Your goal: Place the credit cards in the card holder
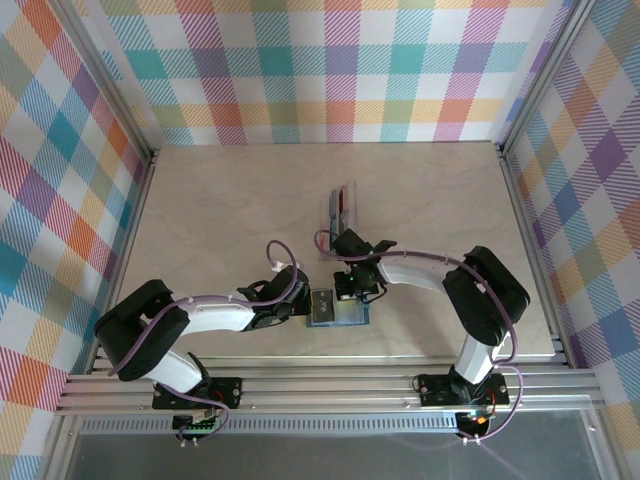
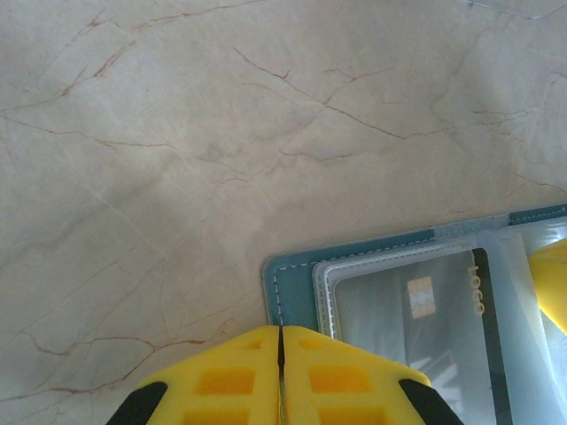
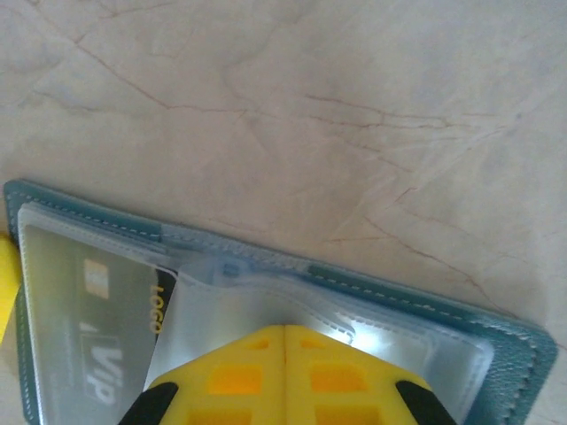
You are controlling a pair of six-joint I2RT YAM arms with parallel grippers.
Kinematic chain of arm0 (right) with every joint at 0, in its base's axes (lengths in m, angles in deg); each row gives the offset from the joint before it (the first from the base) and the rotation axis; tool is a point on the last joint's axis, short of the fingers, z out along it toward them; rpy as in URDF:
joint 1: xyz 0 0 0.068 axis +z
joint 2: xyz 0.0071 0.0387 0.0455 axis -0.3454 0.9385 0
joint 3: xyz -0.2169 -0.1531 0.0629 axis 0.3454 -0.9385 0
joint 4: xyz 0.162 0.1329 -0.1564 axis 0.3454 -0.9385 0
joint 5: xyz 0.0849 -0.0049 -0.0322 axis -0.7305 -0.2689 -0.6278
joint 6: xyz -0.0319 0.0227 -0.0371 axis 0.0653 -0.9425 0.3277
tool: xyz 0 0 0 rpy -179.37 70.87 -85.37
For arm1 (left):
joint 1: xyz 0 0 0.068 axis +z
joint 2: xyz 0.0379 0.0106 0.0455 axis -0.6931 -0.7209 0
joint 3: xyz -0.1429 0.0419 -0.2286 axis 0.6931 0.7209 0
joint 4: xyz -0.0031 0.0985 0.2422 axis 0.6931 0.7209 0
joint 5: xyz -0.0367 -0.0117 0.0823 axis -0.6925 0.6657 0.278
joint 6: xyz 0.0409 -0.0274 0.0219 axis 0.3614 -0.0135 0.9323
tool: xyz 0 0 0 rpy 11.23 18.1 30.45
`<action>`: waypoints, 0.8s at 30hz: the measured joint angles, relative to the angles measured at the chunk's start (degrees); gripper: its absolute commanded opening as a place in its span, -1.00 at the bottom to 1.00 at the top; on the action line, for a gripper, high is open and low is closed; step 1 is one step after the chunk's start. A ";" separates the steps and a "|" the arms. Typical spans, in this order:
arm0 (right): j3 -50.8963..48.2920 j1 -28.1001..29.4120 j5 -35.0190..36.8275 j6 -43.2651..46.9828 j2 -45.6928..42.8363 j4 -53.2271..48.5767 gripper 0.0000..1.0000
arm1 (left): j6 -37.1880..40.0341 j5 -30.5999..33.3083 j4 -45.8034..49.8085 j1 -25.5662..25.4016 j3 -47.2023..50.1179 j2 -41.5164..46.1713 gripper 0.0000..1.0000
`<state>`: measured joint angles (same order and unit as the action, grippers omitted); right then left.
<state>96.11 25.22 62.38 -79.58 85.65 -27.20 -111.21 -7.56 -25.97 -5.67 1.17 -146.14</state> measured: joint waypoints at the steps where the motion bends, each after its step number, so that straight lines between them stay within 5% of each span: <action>1: -0.24 0.00 -0.87 0.02 -0.28 0.17 -1.00 | 0.00 0.00 -0.20 0.00 0.04 0.00 -0.83; 10: -0.50 0.46 -8.98 0.02 -0.70 2.47 -0.99 | 0.00 -0.07 -0.37 0.00 0.09 0.00 -0.83; 24: -1.62 1.14 -10.43 -0.09 1.01 4.70 -0.61 | 0.04 -0.63 0.94 0.00 0.09 1.03 -0.76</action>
<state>94.50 26.36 51.95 -79.67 86.66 -22.50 -111.17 -8.19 -25.03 -5.67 1.26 -145.11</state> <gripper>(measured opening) 0.174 0.105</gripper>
